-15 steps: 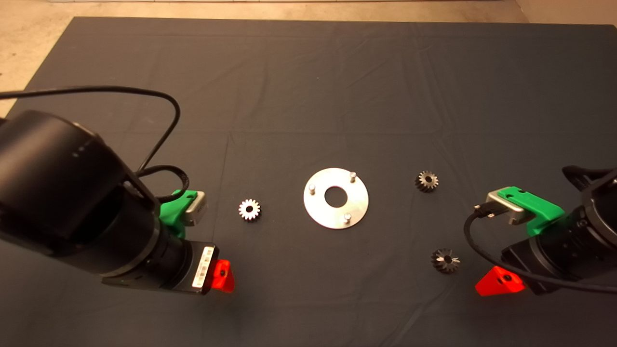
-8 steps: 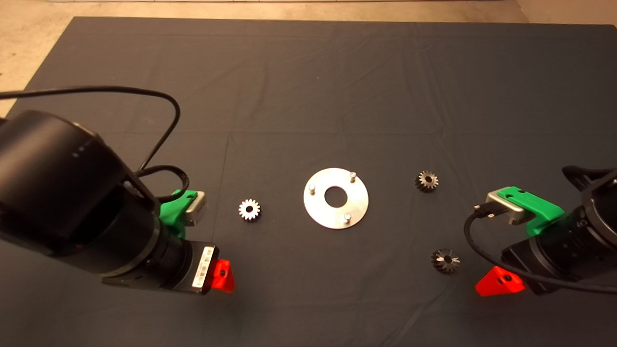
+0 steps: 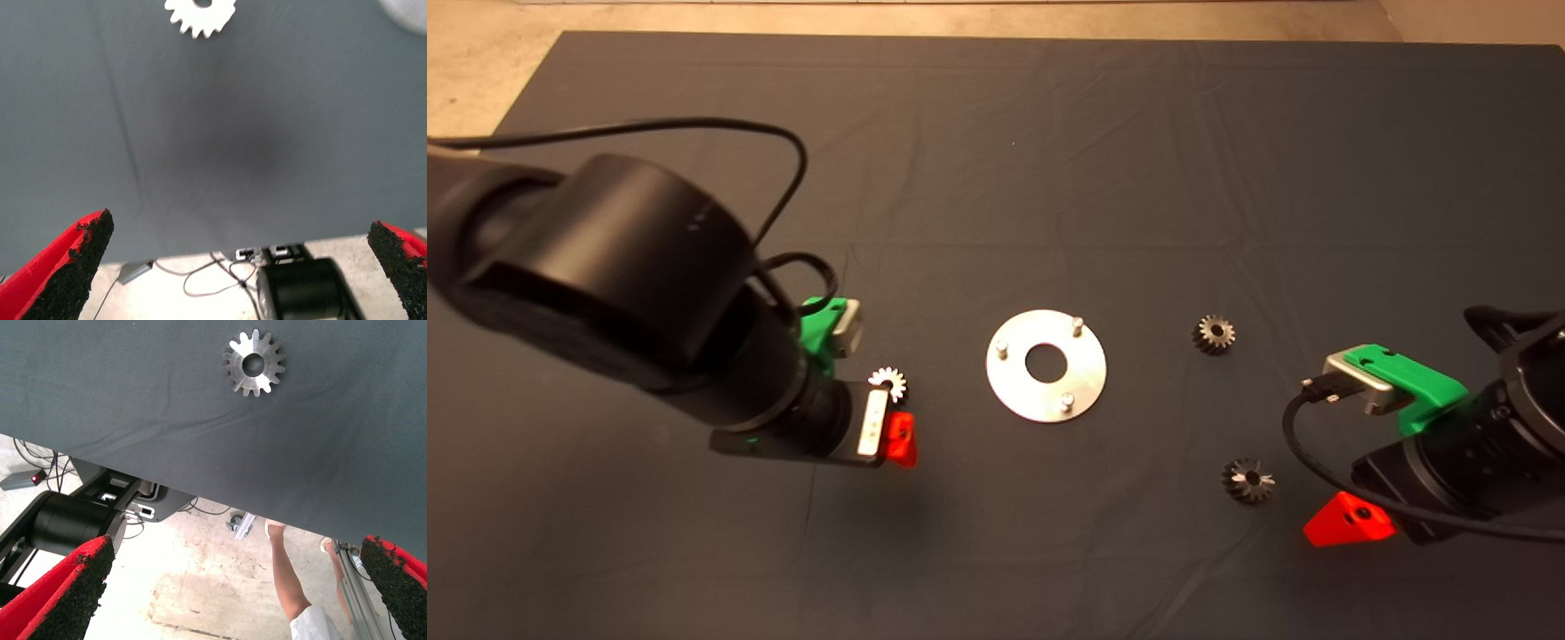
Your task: Install three planetary gears onto the carrier pins
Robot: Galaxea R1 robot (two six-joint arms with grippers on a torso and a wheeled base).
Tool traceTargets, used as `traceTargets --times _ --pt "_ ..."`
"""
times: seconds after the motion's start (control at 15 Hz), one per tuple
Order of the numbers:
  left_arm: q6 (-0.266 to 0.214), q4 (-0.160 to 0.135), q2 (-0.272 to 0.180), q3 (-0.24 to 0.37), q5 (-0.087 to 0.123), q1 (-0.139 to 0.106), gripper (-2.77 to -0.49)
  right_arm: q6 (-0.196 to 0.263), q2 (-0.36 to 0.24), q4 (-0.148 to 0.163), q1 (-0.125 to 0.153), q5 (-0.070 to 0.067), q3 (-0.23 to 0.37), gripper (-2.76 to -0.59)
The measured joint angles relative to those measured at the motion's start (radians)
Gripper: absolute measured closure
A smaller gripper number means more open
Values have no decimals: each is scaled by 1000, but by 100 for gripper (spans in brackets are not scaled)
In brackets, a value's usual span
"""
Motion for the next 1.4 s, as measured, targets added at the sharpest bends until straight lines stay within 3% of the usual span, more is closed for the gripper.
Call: traceTargets --times 0.27,0.53,0.8,1.4 --pt "5 50 62 -75 1 8 -277 0 1 0 0 1 0 -275" --pt "64 92 129 -196 -3 87 -277 0 0 0 0 -1 0 -275" --pt "110 127 137 -293 1 140 -277 0 4 0 0 1 0 -275" --pt "203 191 138 -393 0 217 -277 0 6 0 -11 0 0 -275"
